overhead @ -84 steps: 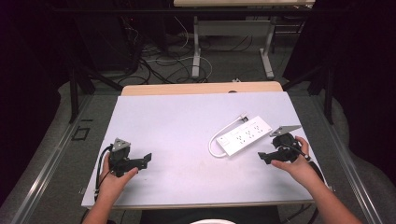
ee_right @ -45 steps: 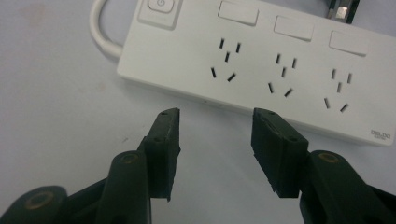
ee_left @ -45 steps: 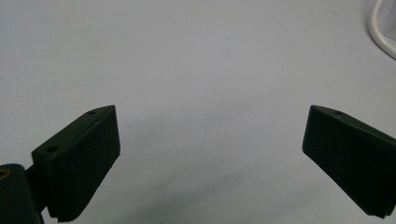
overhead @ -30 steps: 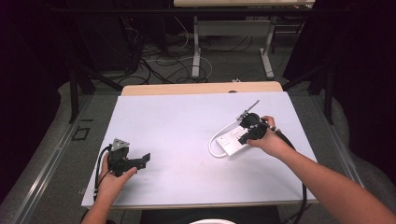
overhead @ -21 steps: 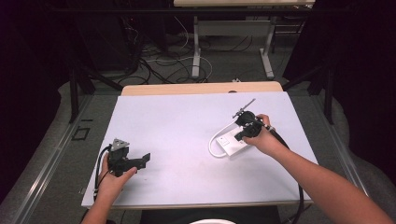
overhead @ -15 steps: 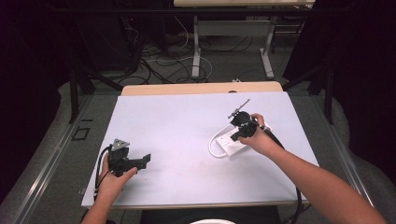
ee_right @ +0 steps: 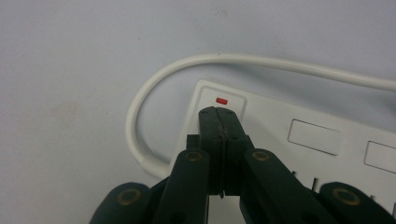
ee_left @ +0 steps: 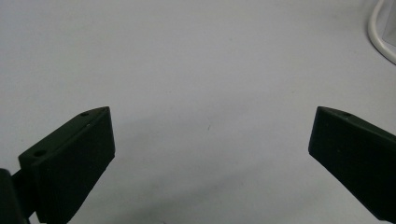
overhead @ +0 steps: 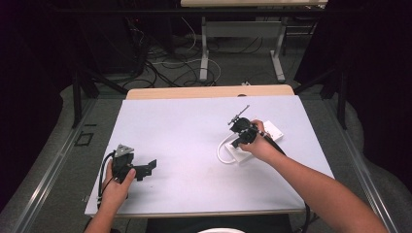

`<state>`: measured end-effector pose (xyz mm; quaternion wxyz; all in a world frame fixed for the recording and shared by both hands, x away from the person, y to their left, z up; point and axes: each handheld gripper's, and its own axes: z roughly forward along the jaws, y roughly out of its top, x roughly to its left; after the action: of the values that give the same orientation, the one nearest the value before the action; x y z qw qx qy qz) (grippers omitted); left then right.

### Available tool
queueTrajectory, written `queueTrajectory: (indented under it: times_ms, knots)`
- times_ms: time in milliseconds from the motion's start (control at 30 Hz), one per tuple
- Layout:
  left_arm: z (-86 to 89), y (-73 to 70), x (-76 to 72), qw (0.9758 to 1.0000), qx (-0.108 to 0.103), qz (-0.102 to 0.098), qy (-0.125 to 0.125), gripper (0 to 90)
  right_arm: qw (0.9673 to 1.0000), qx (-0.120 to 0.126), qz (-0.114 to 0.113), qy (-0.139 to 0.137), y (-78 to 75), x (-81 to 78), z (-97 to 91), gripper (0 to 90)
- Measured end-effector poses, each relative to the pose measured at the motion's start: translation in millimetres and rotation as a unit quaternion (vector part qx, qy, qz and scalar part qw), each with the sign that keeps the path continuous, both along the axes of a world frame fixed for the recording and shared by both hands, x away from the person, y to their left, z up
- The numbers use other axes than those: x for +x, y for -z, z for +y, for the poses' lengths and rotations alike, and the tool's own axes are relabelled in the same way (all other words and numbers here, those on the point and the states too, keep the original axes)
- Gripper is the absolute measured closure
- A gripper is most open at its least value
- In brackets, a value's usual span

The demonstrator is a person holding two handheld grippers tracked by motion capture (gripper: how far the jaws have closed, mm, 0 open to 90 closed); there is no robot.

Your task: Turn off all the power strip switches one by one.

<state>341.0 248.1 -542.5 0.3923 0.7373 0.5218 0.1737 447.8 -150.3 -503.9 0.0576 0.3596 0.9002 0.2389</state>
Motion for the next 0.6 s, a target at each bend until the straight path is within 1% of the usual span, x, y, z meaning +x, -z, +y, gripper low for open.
queueTrajectory:
  times_ms: [33,67,100,133,167,200,233,300,333,433,500,533,600]
  knots:
    - [0.2,-0.1,0.0,1.0000,0.001,0.001,0.000,0.4,0.9996,-0.024,0.014,-0.004,-2.8,1.0,0.1,90.0]
    - [0.5,0.0,0.0,1.0000,0.003,0.002,0.001,0.4,0.9996,0.022,-0.016,0.008,5.5,0.6,2.6,90.0]
    - [0.4,0.1,0.0,1.0000,0.003,0.002,0.001,0.3,0.9997,-0.020,0.014,-0.002,-1.3,2.0,1.8,90.0]
    - [0.4,0.1,0.1,1.0000,0.003,0.002,0.002,0.4,0.9998,-0.016,0.011,-0.001,-0.4,2.5,2.4,90.0]
    - [0.4,0.1,0.1,1.0000,0.003,0.002,0.002,0.4,0.9996,-0.021,0.018,0.005,-1.2,2.0,3.1,90.0]
    - [0.4,0.3,0.2,1.0000,0.004,0.003,0.002,0.3,0.9998,-0.017,0.009,-0.005,0.4,3.8,3.3,90.0]
    - [0.4,0.5,0.2,1.0000,0.004,0.003,0.002,0.4,0.9999,-0.011,0.006,0.003,1.5,3.2,4.3,90.0]
    - [0.3,0.6,0.3,1.0000,0.003,0.003,0.002,0.4,0.9999,-0.012,0.005,-0.001,2.8,4.3,4.7,90.0]
    - [0.3,0.8,0.4,1.0000,0.003,0.003,0.002,0.3,0.9998,-0.020,0.007,-0.005,2.3,5.1,4.7,90.0]
    - [0.2,0.9,0.3,1.0000,0.003,0.003,0.002,0.4,0.9999,-0.015,0.000,-0.002,4.3,5.4,5.0,90.0]
    - [0.2,1.0,0.3,1.0000,0.003,0.003,0.001,0.4,0.9999,-0.016,0.001,-0.001,4.1,5.6,4.9,90.0]
    - [-0.6,1.6,0.3,1.0000,0.003,-0.001,-0.002,0.4,0.9998,-0.017,0.008,0.001,3.8,6.0,4.3,90.0]
    - [-0.4,1.0,0.0,1.0000,0.006,0.004,0.002,0.4,0.9999,-0.015,0.007,0.002,4.9,5.7,4.2,90.0]
